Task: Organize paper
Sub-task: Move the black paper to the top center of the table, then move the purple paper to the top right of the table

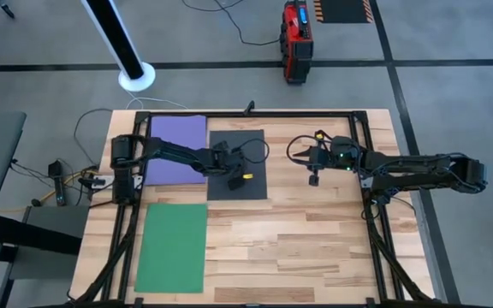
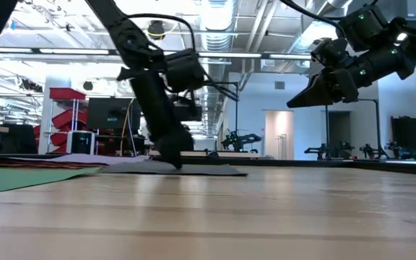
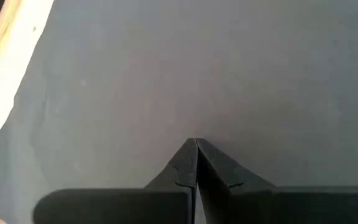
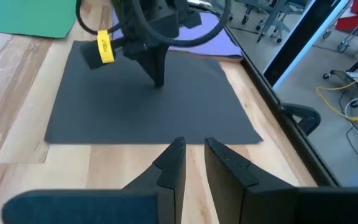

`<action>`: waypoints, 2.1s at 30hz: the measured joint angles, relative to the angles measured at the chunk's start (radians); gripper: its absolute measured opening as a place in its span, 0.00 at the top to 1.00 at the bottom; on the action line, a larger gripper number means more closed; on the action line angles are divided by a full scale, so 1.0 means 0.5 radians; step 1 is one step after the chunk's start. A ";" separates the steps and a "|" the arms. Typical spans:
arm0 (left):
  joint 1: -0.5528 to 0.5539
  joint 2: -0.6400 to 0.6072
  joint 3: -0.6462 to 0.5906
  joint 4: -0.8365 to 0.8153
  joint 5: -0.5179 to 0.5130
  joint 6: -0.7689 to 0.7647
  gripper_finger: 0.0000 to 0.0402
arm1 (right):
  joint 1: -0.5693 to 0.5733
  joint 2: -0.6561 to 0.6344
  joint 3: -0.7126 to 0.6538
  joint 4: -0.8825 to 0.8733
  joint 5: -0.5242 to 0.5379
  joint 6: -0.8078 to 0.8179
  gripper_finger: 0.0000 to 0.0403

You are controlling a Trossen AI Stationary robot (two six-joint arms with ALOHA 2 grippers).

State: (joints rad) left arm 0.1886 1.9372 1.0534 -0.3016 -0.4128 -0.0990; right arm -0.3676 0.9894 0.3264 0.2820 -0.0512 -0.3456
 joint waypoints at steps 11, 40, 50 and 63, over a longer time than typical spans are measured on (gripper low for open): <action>0.042 0.130 0.278 -0.005 0.042 0.158 1.00 | -0.001 0.000 -0.001 -0.026 0.000 0.009 0.85; 0.096 -0.097 0.473 -0.322 0.092 0.258 1.00 | -0.001 0.000 -0.001 -0.034 0.000 0.014 0.85; 0.084 -0.653 -0.012 0.245 0.428 0.173 1.00 | -0.001 0.000 -0.001 -0.025 0.000 0.013 0.85; -0.192 -1.198 -0.535 -0.265 0.645 0.114 1.00 | 0.002 0.000 -0.002 -0.030 -0.014 0.061 0.85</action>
State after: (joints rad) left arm 0.0925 1.3380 0.7859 -0.4343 -0.0901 -0.0419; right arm -0.3664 0.9894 0.3256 0.2669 -0.0582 -0.3153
